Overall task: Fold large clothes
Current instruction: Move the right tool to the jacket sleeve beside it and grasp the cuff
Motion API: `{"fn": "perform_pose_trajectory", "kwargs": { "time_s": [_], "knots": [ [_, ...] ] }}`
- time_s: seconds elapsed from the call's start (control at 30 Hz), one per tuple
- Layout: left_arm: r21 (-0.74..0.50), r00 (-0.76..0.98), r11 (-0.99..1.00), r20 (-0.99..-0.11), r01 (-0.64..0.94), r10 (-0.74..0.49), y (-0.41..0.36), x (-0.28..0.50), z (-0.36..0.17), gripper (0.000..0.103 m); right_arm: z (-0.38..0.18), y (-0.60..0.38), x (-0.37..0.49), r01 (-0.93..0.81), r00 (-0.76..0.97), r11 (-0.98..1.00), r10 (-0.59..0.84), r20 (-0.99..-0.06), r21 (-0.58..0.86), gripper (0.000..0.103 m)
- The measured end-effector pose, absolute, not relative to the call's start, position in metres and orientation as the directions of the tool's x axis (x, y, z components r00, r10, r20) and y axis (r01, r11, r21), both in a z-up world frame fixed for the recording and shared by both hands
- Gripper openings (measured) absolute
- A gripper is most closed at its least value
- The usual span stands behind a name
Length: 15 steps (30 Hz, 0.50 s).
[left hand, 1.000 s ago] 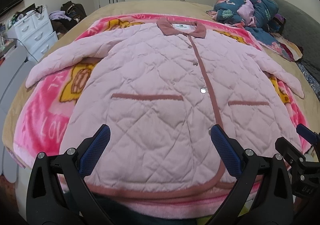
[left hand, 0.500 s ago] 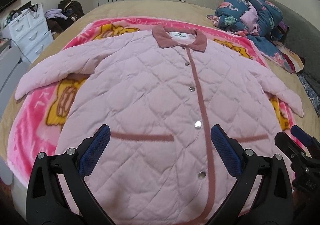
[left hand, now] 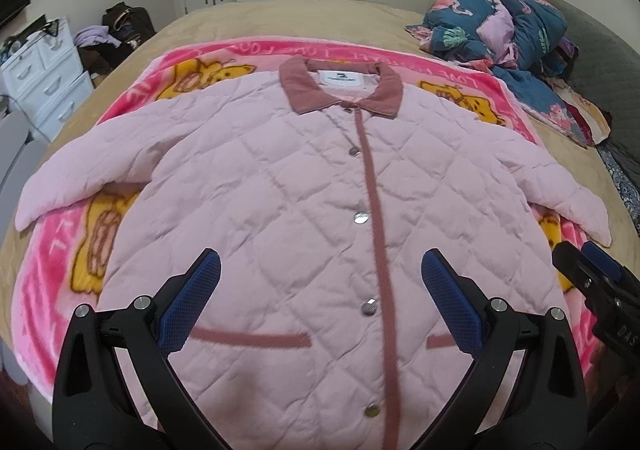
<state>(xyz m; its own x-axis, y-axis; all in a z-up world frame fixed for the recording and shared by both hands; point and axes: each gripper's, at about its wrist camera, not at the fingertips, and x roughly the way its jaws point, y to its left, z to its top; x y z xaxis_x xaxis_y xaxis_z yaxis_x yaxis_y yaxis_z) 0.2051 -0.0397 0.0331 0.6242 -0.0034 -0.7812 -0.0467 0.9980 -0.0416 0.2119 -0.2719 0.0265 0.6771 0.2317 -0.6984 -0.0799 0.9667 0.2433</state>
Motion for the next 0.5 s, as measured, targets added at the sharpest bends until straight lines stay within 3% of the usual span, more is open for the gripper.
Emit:
{"fn": "perform_pose_trajectory", "kwargs": {
  "time_s": [0.5],
  "knots": [
    [-0.019,0.579,1.000,-0.815,0.022,-0.028,-0.090,0.262,0.021,0.094,-0.002,-0.386,0.261,0.200,0.654,0.953,0.044,-0.755,0.229,0.099]
  ]
}}
